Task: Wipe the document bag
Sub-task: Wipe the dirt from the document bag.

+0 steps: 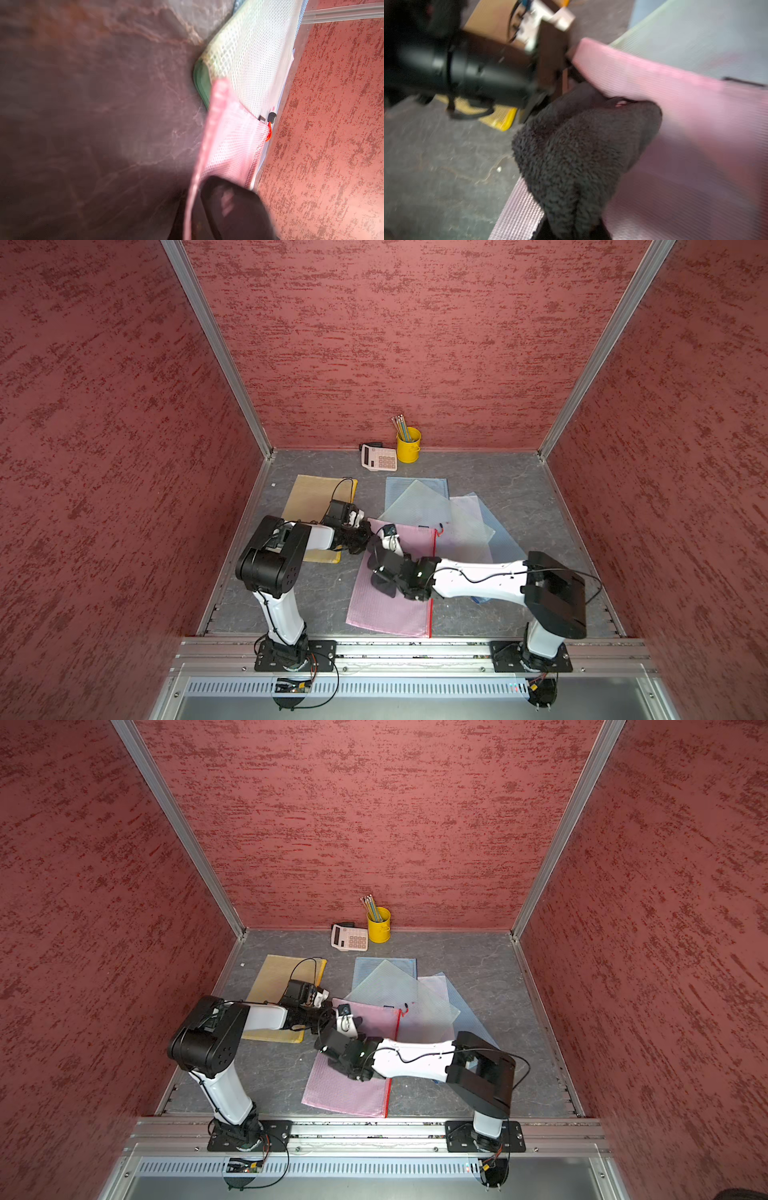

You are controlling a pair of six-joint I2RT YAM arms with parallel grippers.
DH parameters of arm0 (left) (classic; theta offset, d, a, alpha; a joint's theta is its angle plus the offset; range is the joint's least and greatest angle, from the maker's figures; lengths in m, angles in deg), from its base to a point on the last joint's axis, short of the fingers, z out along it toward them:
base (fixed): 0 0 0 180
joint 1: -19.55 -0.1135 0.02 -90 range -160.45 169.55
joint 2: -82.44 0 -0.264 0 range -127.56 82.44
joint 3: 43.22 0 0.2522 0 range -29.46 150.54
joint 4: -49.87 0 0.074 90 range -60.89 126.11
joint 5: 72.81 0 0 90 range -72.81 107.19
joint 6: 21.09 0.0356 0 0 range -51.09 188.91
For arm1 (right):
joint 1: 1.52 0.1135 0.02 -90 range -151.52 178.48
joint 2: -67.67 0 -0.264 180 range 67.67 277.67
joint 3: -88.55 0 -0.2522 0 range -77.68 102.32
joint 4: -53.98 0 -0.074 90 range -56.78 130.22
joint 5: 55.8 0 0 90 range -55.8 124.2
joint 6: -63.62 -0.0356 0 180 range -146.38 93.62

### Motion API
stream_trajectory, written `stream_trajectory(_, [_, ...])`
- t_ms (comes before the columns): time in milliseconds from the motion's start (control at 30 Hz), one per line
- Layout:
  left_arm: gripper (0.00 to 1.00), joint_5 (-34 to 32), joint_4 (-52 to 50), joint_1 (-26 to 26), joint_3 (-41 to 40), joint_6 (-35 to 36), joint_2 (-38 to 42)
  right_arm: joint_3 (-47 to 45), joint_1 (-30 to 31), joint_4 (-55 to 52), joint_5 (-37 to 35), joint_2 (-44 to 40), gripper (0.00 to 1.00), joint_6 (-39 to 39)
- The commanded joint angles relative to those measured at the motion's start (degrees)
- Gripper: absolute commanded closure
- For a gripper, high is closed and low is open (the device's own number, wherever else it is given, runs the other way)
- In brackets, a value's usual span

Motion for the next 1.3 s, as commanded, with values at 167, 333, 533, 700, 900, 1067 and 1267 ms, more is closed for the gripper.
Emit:
stream_trajectory(167, [1.0,-1.4,-0.9,-0.4,0.7,1.6,-1.0,-11.5,7.3,-5.8,4.6,-0.5,1.0,-18.4])
stream_trajectory(333, [1.0,-2.7,-6.1,-0.2,3.0,4.1,-1.5,-10.5,16.9,-26.2,5.7,-5.0,1.0,-33.5])
stream_trajectory(533, [1.0,-5.7,-11.5,1.0,5.2,7.9,0.4,0.9,9.1,-40.1,-8.1,-7.0,1.0,-25.9])
stream_trajectory(700, [1.0,-6.6,-11.7,1.5,5.0,8.2,1.1,-0.8,-1.9,-20.8,-9.5,-7.4,1.0,-13.3])
stream_trajectory(900, [1.0,-5.5,-9.9,1.6,4.0,5.6,-0.4,-1.4,-6.5,-15.0,-7.3,2.5,1.0,-8.2])
stream_trajectory(1067, [1.0,-6.1,-10.1,1.6,3.8,5.0,-0.5,-5.7,-1.9,-18.6,-6.1,1.4,1.0,-13.7])
stream_trajectory(1267, [1.0,-5.1,-10.6,1.3,4.7,4.9,-1.9,-14.8,8.6,-32.1,3.8,-8.3,1.0,-27.7])
